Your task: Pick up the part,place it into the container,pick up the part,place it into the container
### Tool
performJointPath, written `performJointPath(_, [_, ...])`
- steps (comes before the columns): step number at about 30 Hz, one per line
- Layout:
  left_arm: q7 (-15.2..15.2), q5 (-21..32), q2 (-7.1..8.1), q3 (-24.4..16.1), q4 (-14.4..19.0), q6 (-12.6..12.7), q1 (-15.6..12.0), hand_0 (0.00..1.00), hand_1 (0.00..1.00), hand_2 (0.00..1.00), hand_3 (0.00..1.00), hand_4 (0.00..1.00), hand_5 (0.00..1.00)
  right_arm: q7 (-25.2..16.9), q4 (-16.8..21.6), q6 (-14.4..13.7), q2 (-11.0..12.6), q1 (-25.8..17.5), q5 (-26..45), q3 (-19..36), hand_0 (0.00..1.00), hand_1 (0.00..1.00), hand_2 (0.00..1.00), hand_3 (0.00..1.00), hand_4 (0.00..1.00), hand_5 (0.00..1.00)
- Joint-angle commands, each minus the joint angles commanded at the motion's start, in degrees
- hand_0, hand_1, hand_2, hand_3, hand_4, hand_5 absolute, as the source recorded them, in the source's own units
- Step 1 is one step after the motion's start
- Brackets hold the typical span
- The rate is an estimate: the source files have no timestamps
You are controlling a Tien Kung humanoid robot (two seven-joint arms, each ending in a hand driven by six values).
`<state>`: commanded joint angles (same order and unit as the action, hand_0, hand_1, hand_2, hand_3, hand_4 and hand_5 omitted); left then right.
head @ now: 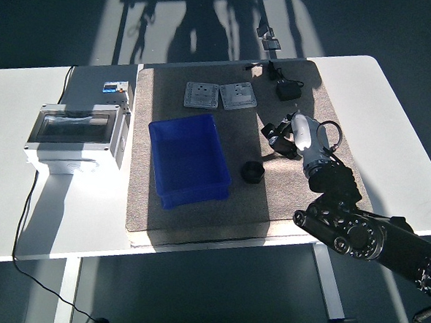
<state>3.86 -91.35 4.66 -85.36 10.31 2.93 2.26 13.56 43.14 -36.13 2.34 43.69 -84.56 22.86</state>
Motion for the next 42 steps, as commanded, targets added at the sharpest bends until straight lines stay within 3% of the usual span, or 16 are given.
performJointPath(8, [-0.07, 0.66, -0.2, 0.33, 0.0, 0.5, -0.32, 0.678, 0.579, 0.447, 0.577, 0.617, 0.894, 0.1, 4.98, 0.98, 0.42, 0.3, 9.72, -1.22, 0.811, 0.604, 0.446, 0.28, 0.416, 0.026])
performJointPath(20, [-0.11, 0.64, -0.18, 0.29, 0.0, 0.76, -0.49, 0.676, 0.578, 0.446, 0.575, 0.615, 0.891, -0.1, 12.81, 0.67, 1.47, -0.21, 13.46, 0.07, 0.794, 0.606, 0.443, 0.282, 0.415, 0.023])
performJointPath(26, [-0.13, 0.72, -0.12, 0.23, 0.0, 0.75, -0.52, 0.676, 0.578, 0.444, 0.573, 0.615, 0.889, -0.02, 18.86, -0.13, 2.03, -0.93, 8.53, 1.93, 0.778, 0.606, 0.443, 0.284, 0.416, 0.019])
performJointPath(32, [-0.01, 0.48, -0.12, 0.18, 0.0, 0.7, -0.4, 0.676, 0.578, 0.443, 0.572, 0.621, 0.868, -0.82, 24.09, -0.04, 1.89, -0.43, 1.53, -0.13, 0.772, 0.61, 0.433, 0.283, 0.416, 0.024])
performJointPath(42, [-0.02, 0.38, -0.06, -0.04, 0.0, 0.78, -0.38, 0.676, 0.577, 0.443, 0.572, 0.62, 0.87, -1.27, 22.5, 1.57, 1.31, 0.43, -12.81, -4.34, 0.768, 0.61, 0.435, 0.284, 0.418, 0.013])
